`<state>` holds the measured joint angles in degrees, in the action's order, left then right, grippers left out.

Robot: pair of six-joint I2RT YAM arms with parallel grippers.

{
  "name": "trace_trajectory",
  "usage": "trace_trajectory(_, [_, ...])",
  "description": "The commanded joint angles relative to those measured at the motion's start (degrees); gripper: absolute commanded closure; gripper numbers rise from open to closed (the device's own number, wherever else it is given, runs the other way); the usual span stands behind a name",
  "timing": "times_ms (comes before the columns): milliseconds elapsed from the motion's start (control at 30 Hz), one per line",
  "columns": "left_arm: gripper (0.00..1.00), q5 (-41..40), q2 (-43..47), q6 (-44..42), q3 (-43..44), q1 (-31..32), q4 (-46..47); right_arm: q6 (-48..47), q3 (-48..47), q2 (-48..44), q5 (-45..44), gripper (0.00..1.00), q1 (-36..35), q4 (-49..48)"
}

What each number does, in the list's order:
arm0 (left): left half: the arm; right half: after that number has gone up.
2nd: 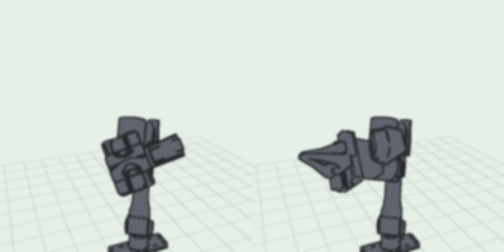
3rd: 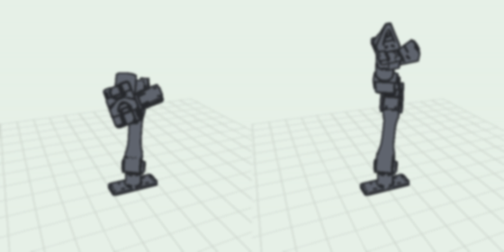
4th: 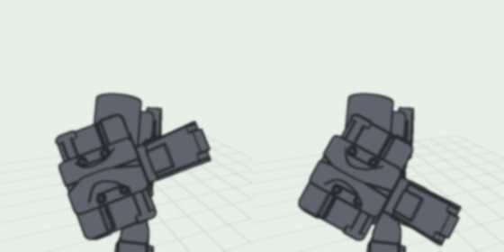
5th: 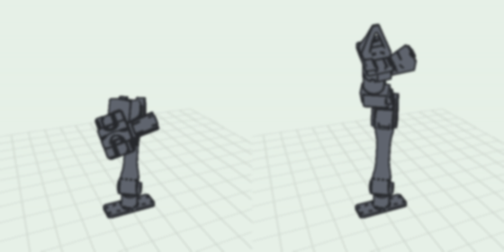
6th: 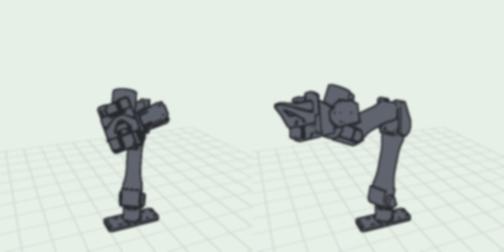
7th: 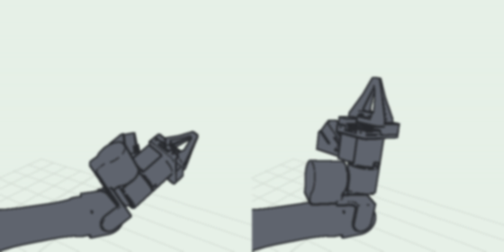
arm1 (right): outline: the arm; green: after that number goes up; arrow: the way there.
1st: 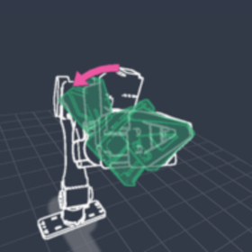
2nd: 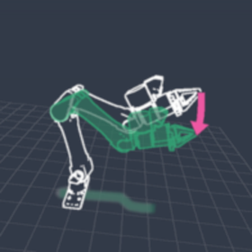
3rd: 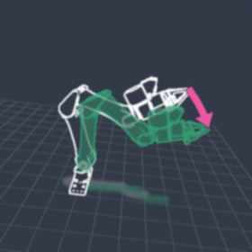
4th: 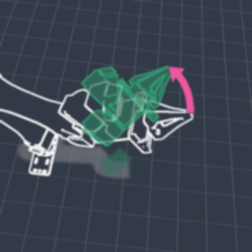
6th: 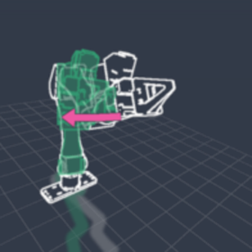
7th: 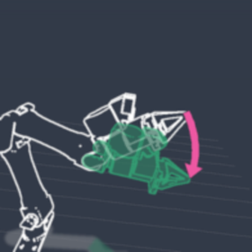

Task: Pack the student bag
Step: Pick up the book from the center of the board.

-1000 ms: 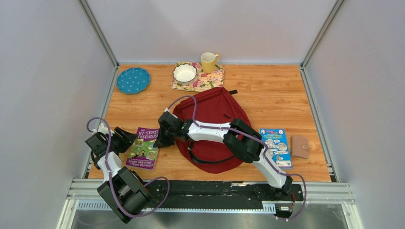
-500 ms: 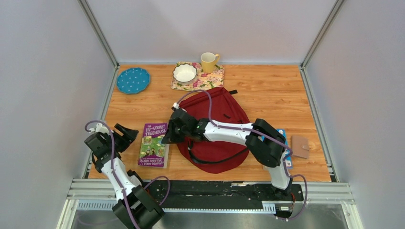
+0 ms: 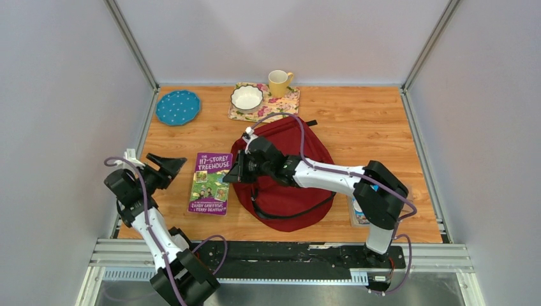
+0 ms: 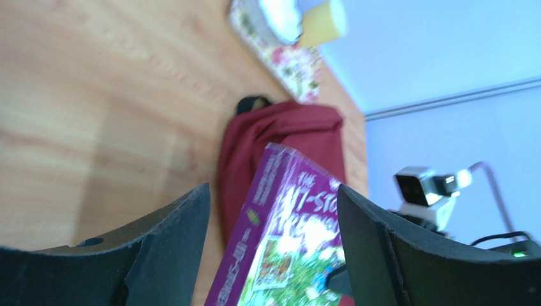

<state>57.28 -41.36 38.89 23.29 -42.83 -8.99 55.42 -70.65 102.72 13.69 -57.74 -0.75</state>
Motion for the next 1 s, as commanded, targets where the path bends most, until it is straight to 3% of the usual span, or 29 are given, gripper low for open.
trace_trajectory(0, [0.2, 3.81, 0.06, 9.1, 12.29, 0.11, 6.11, -0.13, 0.08, -8.75, 4.76, 1.0, 1.13, -9.88])
trace_trajectory(133, [0.2, 4.16, -0.12, 3.56, 16.18, 1.43, -0.14, -0.66, 1.56, -14.89, 4.33, 1.0, 2.45, -8.22])
trace_trajectory(267, [0.2, 4.51, 1.81, 7.76, 12.84, 3.01, 6.78, -1.45, 4.55, -20.34, 3.18, 1.0, 5.35, -5.06])
trace_trajectory(433, [0.2, 5.91, -0.38, 8.92, 18.45, 5.46, 8.64, -4.26, 7.98, -27.56, 2.74, 1.0, 9.39, -0.49])
trace_trajectory(533, [0.2, 6.98, -0.04, 14.17, 15.93, 11.52, 19.25, -4.88, 11.05, -31.87, 3.97, 1.0, 11.94, 0.49])
trace_trajectory(600, [0.2, 2.24, 1.19, 15.08, 14.25, 20.73, 23.83, -5.58, 12.9, -34.76, 5.02, 1.0, 13.34, 2.51])
trace_trajectory(667, [0.19, -2.4, 0.24, 11.93, 13.63, 31.51, 23.76, -7.24, 13.7, -36.53, 6.34, 1.0, 14.05, 4.17])
trace_trajectory(800, [0.2, -3.22, -6.44, 9.36, 15.03, 45.25, 22.27, -8.92, 15.8, -41.97, 7.31, 1.0, 14.84, 6.9])
trace_trajectory(967, [0.19, -5.6, -10.04, 14.79, 9.85, 52.14, 33.31, -9.54, 17.39, -45.14, 8.19, 1.0, 14.93, 7.87])
